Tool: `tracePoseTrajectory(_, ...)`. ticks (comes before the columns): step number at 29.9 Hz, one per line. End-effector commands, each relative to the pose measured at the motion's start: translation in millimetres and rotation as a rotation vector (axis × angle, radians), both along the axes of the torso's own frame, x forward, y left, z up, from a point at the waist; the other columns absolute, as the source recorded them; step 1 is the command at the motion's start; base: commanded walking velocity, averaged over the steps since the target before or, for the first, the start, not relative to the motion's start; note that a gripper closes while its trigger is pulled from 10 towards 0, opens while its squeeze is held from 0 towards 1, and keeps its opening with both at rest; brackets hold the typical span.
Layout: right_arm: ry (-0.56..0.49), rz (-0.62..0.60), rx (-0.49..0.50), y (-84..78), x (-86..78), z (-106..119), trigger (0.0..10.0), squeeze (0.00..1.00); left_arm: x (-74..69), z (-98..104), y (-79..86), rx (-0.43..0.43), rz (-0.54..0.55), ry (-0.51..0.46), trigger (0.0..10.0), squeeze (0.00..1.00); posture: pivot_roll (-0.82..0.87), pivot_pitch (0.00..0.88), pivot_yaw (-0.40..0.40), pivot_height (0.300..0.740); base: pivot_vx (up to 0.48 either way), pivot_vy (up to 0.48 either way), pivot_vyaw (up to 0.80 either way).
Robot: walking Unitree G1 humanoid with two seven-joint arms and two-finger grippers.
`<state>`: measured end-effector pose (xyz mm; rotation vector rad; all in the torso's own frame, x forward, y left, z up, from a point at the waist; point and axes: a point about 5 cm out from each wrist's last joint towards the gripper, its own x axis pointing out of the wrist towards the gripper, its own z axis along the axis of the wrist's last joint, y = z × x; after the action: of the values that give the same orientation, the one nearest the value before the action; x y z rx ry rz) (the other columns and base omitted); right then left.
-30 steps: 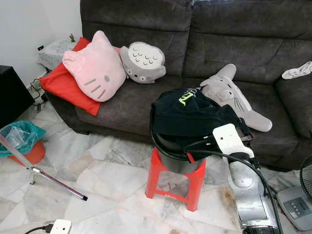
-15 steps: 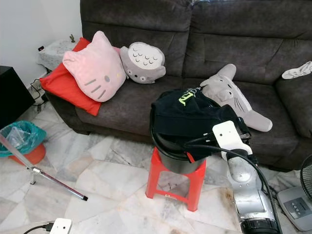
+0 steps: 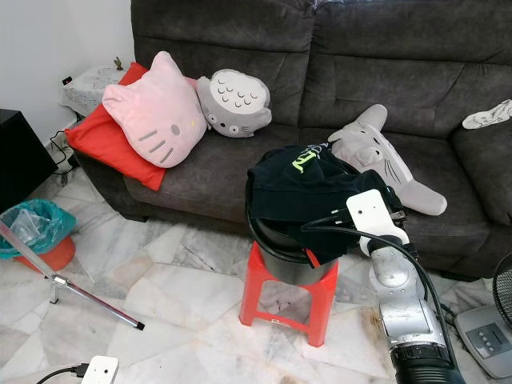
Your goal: Hang hanger
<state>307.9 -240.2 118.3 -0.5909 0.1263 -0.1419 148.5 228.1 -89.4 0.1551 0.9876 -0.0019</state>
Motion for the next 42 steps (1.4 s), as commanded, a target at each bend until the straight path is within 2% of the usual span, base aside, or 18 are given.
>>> tracePoseTrajectory(1, -0.008, 0.014, 0.003, 2.0, 2.8, 2, 0.0, 0.00, -6.7, -3, -1.2, 0.012, -0.014, 0.029, 10.0, 0.00, -0.12, 0.000, 0.029, 0.740, 0.000, 0.000, 0.00)
tracePoseTrajectory(19, 0.002, 0.077, 0.026, 14.1, 4.2, -2, 0.0, 0.00, -8.0, -2, 3.1, 0.013, -0.012, 0.031, 10.0, 0.00, -0.11, 0.000, 0.028, 0.740, 0.000, 0.000, 0.00)
tracePoseTrajectory(25, -0.001, 0.081, 0.025, 15.1, 4.6, -2, 0.0, 0.00, -9.1, -2, 7.8, 0.018, -0.010, 0.036, 10.0, 0.00, -0.11, 0.000, 0.028, 0.740, 0.000, 0.000, 0.00)
tracePoseTrajectory(32, -0.012, 0.062, 0.021, 14.1, 4.4, -1, 0.0, 0.00, -10.2, -3, 5.2, 0.019, -0.013, 0.040, 10.0, 0.00, -0.11, 0.000, 0.028, 0.740, 0.000, 0.000, 0.00)
tracePoseTrajectory(37, -0.071, 0.011, 0.012, 8.9, 5.0, 7, 0.0, 0.00, -10.8, -4, 2.6, 0.017, -0.015, 0.042, 10.0, 0.00, -0.11, 0.000, 0.029, 0.740, 0.000, 0.000, 0.00)
tracePoseTrajectory(42, -0.221, -0.062, 0.000, 0.9, 5.9, 29, 0.0, 0.00, -10.5, -4, 2.2, 0.015, -0.017, 0.041, 10.0, 0.00, -0.11, 0.000, 0.029, 0.740, 0.000, 0.000, 0.00)
